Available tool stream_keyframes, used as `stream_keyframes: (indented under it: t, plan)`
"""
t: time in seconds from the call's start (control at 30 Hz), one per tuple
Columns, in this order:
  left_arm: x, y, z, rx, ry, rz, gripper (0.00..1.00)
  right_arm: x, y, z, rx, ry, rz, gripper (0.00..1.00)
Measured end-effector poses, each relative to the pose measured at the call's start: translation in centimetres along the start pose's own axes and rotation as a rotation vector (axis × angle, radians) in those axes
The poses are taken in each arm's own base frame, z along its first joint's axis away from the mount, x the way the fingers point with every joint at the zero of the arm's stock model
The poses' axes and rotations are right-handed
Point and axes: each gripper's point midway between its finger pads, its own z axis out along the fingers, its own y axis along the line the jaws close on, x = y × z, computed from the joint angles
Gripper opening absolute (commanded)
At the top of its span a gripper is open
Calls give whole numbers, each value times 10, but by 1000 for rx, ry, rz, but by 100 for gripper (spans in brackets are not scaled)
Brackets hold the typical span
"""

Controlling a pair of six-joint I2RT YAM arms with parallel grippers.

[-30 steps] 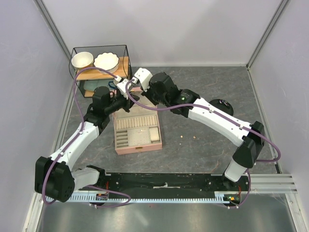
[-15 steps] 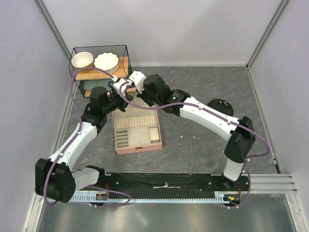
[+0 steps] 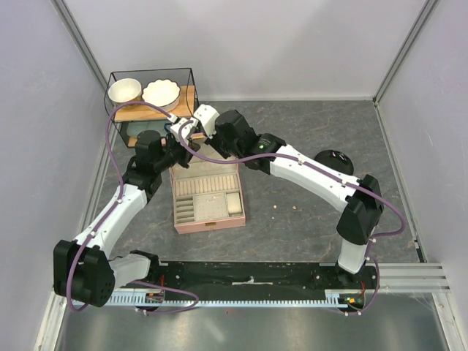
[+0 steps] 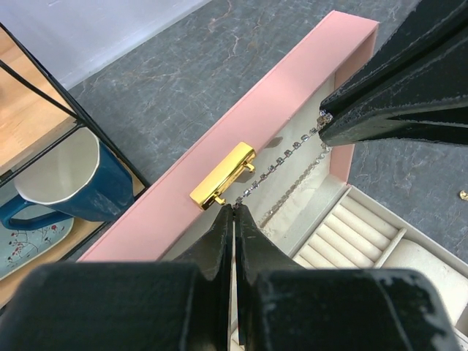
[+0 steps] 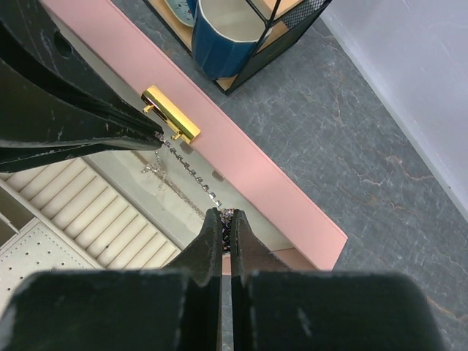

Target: Organize the mixed jewelry

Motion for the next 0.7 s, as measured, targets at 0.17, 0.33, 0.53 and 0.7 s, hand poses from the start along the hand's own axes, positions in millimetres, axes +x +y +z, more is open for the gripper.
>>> stream_keyframes:
  t: [0.17, 0.33, 0.53, 0.7]
  plan:
    - [-5, 1, 0, -3, -10, 4, 2, -1, -3, 0, 16, -3, 2, 0]
    - [-8, 3, 0, -11, -13, 5, 1, -2, -4, 3, 30, -7, 8, 0]
    - [-7, 4, 1, -12, -11, 3, 2, -2, -5, 4, 41, -6, 19, 0]
    - [-5, 4, 2, -11, -5, -2, 2, -1, -6, 5, 47, -1, 26, 0]
